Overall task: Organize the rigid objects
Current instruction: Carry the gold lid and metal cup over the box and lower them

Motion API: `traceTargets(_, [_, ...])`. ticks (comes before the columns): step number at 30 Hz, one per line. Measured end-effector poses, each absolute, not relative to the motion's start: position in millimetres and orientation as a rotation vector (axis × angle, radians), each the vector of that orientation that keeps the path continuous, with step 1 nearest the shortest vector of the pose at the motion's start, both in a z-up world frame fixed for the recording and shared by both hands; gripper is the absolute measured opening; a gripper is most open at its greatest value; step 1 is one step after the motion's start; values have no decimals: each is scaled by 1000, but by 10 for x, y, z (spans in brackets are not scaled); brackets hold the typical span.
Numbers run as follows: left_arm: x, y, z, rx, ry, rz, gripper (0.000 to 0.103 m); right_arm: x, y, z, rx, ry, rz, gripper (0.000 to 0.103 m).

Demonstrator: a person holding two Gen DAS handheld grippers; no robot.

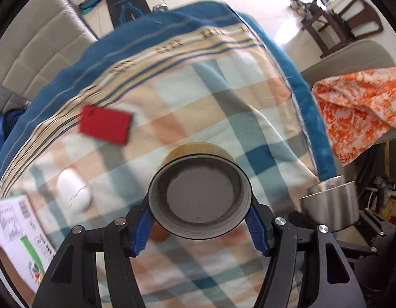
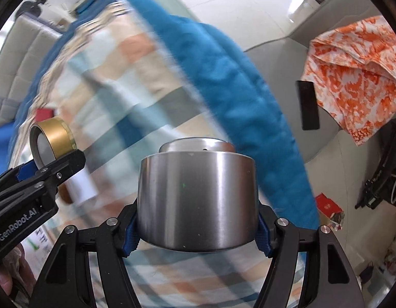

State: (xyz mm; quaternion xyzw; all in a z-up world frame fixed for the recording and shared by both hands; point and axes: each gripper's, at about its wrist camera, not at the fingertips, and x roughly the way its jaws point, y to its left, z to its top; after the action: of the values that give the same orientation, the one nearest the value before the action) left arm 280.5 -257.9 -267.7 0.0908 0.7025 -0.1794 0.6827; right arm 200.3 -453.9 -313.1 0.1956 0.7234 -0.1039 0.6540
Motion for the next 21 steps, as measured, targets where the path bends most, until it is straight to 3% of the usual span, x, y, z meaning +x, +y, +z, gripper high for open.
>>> traceTargets(9, [2453, -1625, -2049, 52, 1476, -361, 62, 1841, -3559, -2645, 367, 1599, -62, 72])
traceTargets(21, [1972, -94, -1819, 11, 1400, -104, 62, 1895, -1739, -2114, 217, 1551, 147, 72])
